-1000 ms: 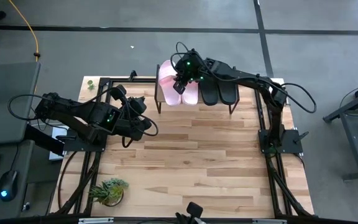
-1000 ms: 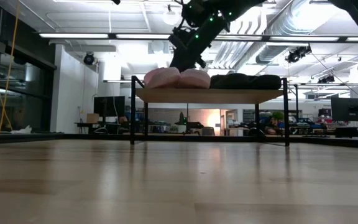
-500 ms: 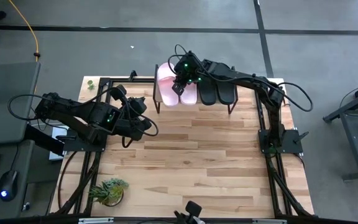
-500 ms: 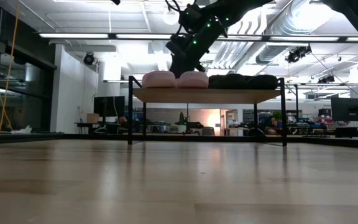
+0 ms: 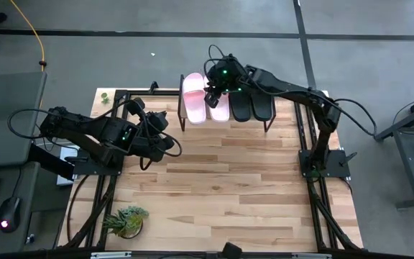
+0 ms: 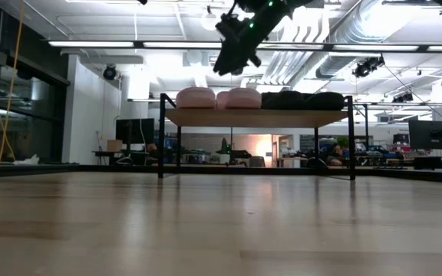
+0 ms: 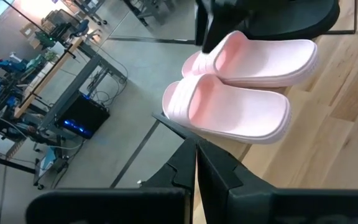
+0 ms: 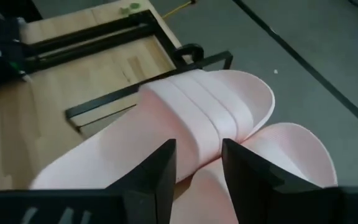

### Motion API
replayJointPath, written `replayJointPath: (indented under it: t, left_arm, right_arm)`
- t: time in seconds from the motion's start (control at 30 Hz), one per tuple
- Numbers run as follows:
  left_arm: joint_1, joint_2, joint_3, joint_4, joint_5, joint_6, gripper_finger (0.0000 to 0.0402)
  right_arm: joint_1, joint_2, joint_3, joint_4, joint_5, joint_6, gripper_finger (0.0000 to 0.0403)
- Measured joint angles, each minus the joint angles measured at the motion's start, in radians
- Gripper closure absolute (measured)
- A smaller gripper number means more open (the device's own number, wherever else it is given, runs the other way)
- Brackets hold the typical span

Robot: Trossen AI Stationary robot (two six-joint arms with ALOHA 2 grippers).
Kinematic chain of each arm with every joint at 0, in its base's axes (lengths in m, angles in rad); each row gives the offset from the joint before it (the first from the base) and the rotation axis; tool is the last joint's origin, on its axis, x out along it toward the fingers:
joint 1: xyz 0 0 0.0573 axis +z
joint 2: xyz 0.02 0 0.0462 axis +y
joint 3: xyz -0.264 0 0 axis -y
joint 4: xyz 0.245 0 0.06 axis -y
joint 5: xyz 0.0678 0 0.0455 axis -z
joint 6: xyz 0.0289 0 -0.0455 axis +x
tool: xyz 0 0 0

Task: Pick and place slides into the shelf
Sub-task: Return to Home Position

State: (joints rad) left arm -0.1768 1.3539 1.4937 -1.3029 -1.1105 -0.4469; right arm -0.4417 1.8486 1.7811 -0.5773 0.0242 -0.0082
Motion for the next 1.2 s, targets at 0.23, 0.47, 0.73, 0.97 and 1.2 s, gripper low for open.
replayJointPath:
  t: [0.23, 0.47, 0.73, 0.97, 1.2]
  left_arm:
    - [0.0, -0.055, 0.0, 0.003, 0.0, 0.002, 0.0396]
    - [0.0, -0.131, 0.0, 0.027, 0.04, 0.054, 0.0396]
    - [0.0, -0.21, -0.01, 0.227, 0.215, 0.27, 0.0396]
    - [0.0, -0.296, -0.119, 0.479, 0.449, 0.483, 0.0396]
    - [0.001, -0.415, -0.216, 0.553, 0.547, 0.534, 0.0396]
  right_arm:
    - [0.032, -0.069, 0.002, -0.047, -0.075, -0.043, 0.0284]
    - [0.069, -0.146, 0.002, -0.036, -0.199, -0.045, 0.0284]
    - [0.124, -0.251, 0.003, -0.053, -0.2, -0.05, 0.0284]
    - [0.176, -0.324, 0.004, -0.115, -0.198, -0.053, 0.0284]
    - [0.216, -0.38, 0.004, -0.157, -0.197, -0.053, 0.0284]
